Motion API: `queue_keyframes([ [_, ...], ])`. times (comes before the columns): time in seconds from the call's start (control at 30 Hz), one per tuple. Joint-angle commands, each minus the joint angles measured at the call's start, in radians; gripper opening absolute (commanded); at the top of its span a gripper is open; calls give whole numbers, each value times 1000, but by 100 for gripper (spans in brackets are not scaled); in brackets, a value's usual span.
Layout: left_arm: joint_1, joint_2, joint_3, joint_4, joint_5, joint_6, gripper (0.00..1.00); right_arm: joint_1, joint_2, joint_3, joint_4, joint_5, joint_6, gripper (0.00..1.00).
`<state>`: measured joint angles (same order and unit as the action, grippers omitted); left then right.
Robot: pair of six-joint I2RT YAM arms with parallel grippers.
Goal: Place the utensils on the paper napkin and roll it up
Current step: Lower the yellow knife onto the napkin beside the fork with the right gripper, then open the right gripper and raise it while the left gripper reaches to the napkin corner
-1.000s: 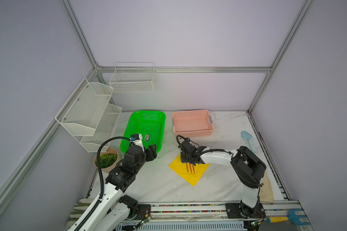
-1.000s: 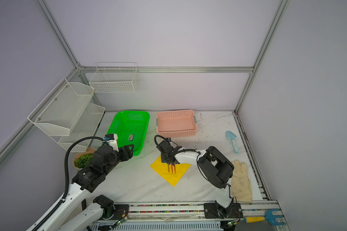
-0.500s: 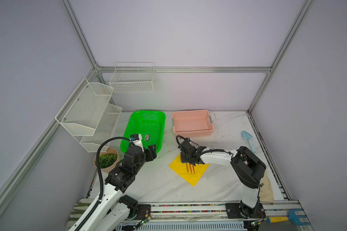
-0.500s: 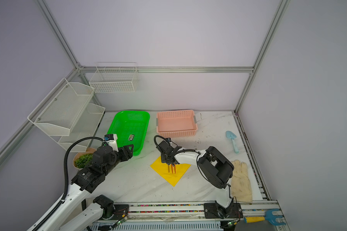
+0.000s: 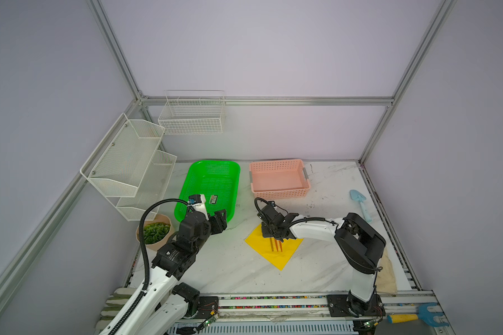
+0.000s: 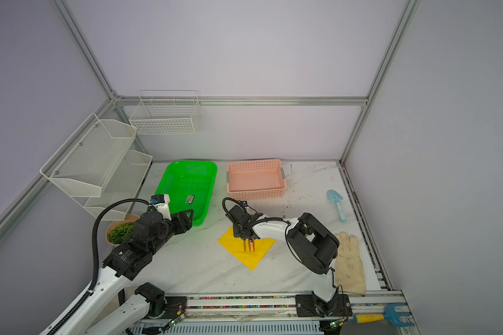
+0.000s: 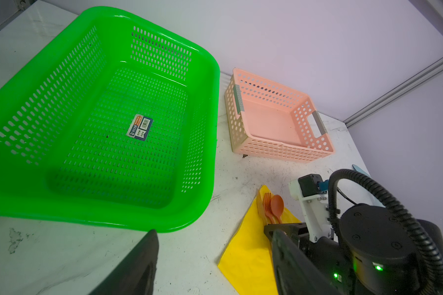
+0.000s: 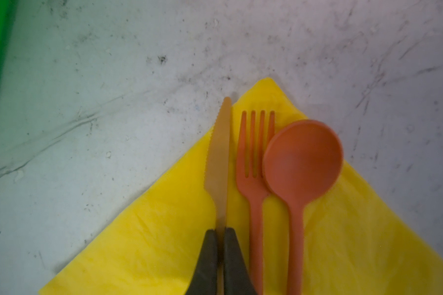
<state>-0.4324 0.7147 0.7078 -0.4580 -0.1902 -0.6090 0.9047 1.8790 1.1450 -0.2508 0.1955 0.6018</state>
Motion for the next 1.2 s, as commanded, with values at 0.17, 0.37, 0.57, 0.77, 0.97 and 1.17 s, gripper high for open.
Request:
queue_keyframes([
  [0.17, 0, -15, -22, 12, -7, 2, 70, 9, -31, -18, -27, 27, 24, 7],
  [0.37, 0, -18, -19, 9, -6, 3, 70, 9, -32, -15, -31, 28, 24, 17],
  [0.57, 0, -23, -1, -5, -7, 12, 73, 13, -40, -6, -43, 30, 24, 26],
  [0.77, 0, -37, 26, -30, -10, 20, 73, 27, -98, 37, -89, 21, 23, 28],
  [0.97, -2, -21, 77, -46, 16, 49, 73, 34, -237, 120, -151, 12, 17, 29],
  [1.17, -232, 88, 146, -40, -31, 208, 74, -19, -385, 119, -164, 108, -26, 37],
])
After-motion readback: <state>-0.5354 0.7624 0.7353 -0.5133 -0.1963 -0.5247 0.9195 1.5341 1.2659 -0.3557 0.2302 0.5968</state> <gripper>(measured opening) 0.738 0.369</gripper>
